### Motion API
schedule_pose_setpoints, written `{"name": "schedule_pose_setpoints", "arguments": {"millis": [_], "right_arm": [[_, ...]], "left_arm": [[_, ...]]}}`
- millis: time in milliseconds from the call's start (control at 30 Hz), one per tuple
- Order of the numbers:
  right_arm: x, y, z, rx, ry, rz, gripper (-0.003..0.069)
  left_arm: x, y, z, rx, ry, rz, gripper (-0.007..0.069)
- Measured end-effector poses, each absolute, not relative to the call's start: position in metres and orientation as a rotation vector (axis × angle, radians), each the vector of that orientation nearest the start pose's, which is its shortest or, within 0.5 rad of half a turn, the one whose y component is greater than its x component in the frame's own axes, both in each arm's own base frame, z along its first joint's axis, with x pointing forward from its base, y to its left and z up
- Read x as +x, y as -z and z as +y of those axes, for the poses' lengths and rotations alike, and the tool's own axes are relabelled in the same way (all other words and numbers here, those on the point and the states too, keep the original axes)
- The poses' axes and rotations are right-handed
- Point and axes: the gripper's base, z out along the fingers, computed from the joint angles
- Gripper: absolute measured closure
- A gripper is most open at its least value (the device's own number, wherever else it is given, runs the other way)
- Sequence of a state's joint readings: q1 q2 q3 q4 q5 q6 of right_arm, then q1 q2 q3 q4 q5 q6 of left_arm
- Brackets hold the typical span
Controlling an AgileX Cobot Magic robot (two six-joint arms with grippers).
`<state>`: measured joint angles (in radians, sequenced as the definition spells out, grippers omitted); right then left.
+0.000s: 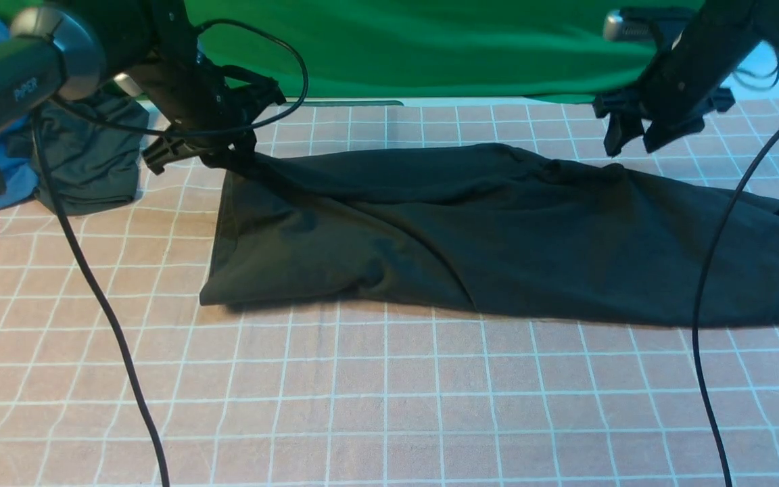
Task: Fold a long-sleeved shirt over a pink coffee tablecloth.
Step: 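Fold the black garment in half by bringing its near edge over to the far edge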
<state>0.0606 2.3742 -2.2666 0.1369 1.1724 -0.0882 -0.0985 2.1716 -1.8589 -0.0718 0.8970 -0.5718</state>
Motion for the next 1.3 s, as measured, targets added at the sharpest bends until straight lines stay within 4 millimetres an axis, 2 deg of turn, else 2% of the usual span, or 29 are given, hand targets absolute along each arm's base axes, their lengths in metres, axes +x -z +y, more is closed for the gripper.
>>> {"name": "schedule_pose_setpoints", "arguments": {"millis": [67,133,167,200,233,267,333,433,500,600,767,967,1300], "right_arm": [[0.510,-0.234,0.048,-0.211,-0.179,2.744,0.0307],[0.507,-0.240,0.060,-0.258,-0.188,2.735,0.0452],[0.507,-0.241,0.063,-0.267,-0.192,2.734,0.0478],[0.506,-0.241,0.072,-0.320,-0.201,2.728,0.0548],[0.505,-0.240,0.075,-0.351,-0.198,2.726,0.0566],[0.503,-0.240,0.091,-0.450,-0.202,2.715,0.0604],[0.500,-0.239,0.107,-0.553,-0.202,2.687,0.0585],[0.499,-0.241,0.126,-0.710,-0.185,2.604,0.0479],[0.499,-0.243,0.139,-0.861,-0.153,2.513,0.0363],[0.498,-0.242,0.146,-0.972,-0.129,2.465,0.0298],[0.505,-0.227,0.144,-1.009,-0.080,2.449,0.0293],[0.512,-0.199,0.143,-1.040,-0.049,2.482,0.0293],[0.515,-0.190,0.140,-1.060,-0.008,2.484,0.0293]], "left_arm": [[0.477,-0.218,-0.053,-0.681,0.304,2.639,0.0578],[0.477,-0.218,-0.053,-0.672,0.302,2.642,0.0578],[0.477,-0.218,-0.053,-0.669,0.302,2.643,0.0578],[0.477,-0.218,-0.053,-0.657,0.298,2.647,0.0578],[0.477,-0.218,-0.053,-0.653,0.298,2.647,0.0578],[0.477,-0.218,-0.053,-0.647,0.296,2.651,0.0578],[0.477,-0.218,-0.053,-0.646,0.297,2.651,0.0578],[0.477,-0.218,-0.054,-0.648,0.302,2.651,0.0578],[0.477,-0.218,-0.054,-0.649,0.305,2.651,0.0578],[0.476,-0.217,-0.054,-0.642,0.301,2.659,0.0578],[0.475,-0.217,-0.055,-0.602,0.306,2.685,0.0578],[0.474,-0.217,-0.057,-0.579,0.335,2.706,0.0578],[0.473,-0.216,-0.059,-0.565,0.353,2.720,0.0578]]}}
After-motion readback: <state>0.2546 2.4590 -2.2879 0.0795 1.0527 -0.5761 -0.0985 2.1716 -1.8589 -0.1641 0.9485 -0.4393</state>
